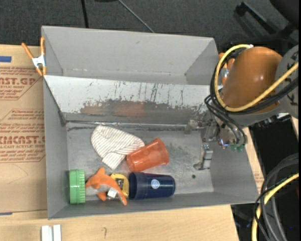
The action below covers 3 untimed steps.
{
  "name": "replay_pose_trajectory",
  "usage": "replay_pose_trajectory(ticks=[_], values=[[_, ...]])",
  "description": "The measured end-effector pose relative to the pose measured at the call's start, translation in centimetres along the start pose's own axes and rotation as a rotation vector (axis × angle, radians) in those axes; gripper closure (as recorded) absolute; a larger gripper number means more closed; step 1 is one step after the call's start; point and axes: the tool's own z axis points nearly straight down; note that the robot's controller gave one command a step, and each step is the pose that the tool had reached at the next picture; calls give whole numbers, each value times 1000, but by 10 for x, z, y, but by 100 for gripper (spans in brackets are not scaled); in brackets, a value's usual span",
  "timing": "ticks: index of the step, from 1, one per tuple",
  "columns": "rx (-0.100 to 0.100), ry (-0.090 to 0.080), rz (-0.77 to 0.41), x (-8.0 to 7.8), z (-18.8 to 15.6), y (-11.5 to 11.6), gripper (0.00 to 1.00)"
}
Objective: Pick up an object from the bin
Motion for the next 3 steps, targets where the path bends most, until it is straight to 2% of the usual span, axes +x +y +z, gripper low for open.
replay_pose_trajectory(ticks=[1,2,3], values=[[1,-8,-1,-2,-4,0,0],[1,-13,9,-21,26,34,0],[0,-8,-66,-31,56,70,0]])
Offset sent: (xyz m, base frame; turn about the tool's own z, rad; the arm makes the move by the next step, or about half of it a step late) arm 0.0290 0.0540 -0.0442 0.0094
